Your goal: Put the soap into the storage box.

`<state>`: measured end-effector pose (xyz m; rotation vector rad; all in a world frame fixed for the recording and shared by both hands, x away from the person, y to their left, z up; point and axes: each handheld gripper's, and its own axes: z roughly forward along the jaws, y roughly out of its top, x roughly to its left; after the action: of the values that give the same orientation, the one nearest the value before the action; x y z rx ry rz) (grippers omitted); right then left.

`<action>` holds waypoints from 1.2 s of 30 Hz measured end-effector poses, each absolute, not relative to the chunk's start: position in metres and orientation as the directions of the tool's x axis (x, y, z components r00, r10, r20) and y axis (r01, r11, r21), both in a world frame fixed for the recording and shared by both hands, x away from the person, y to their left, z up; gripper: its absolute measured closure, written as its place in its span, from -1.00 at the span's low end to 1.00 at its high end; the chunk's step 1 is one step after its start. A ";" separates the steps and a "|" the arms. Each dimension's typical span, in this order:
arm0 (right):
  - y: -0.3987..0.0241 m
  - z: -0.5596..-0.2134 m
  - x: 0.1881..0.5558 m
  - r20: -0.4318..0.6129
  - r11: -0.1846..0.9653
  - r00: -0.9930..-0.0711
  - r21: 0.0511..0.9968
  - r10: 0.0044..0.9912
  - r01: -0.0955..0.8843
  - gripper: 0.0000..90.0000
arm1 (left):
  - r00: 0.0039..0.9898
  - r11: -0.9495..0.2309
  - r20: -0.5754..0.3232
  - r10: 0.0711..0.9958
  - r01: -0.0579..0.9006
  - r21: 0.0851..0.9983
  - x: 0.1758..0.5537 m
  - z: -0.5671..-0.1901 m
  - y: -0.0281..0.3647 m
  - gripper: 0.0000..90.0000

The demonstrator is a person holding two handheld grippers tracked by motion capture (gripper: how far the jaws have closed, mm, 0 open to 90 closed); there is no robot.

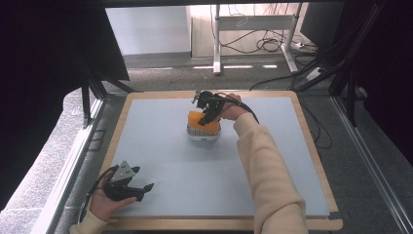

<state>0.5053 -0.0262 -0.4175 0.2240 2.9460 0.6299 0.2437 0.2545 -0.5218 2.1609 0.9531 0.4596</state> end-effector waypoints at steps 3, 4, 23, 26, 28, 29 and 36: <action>-0.025 -0.420 0.508 -0.080 0.906 -0.982 0.405 0.172 0.126 0.37 | 0.663 -0.468 0.033 0.748 0.490 0.735 0.244 -0.522 0.255 -0.57; -0.025 -0.422 0.509 -0.079 0.906 -0.982 0.404 0.174 0.128 0.37 | 0.664 -0.469 0.034 0.747 0.490 0.734 0.244 -0.522 0.255 -0.57; -0.024 -0.436 0.524 -0.039 0.885 -0.987 0.448 0.159 0.124 0.17 | 0.665 -0.467 0.023 0.747 0.499 0.730 0.244 -0.524 0.254 -0.58; -0.025 -0.431 0.521 -0.077 0.879 -0.981 0.462 0.176 0.121 -0.07 | 0.669 -0.478 0.024 0.743 0.505 0.719 0.244 -0.524 0.254 -0.58; -0.025 -0.431 0.519 -0.113 0.877 -0.973 0.464 0.202 0.129 -0.23 | 0.670 -0.481 0.026 0.742 0.504 0.717 0.244 -0.524 0.254 -0.58; -0.025 -0.431 0.518 -0.130 0.873 -0.968 0.470 0.215 0.131 -0.28 | 0.671 -0.482 0.026 0.741 0.504 0.717 0.244 -0.524 0.253 -0.58; -0.033 -0.430 0.513 -0.146 0.825 -0.942 0.535 0.304 0.183 -0.47 | 0.673 -0.489 0.028 0.739 0.508 0.709 0.246 -0.526 0.253 -0.58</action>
<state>0.5129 -0.0330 -0.4303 0.3764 2.7828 0.7824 0.2455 0.2527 -0.5255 2.1971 0.9562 0.4333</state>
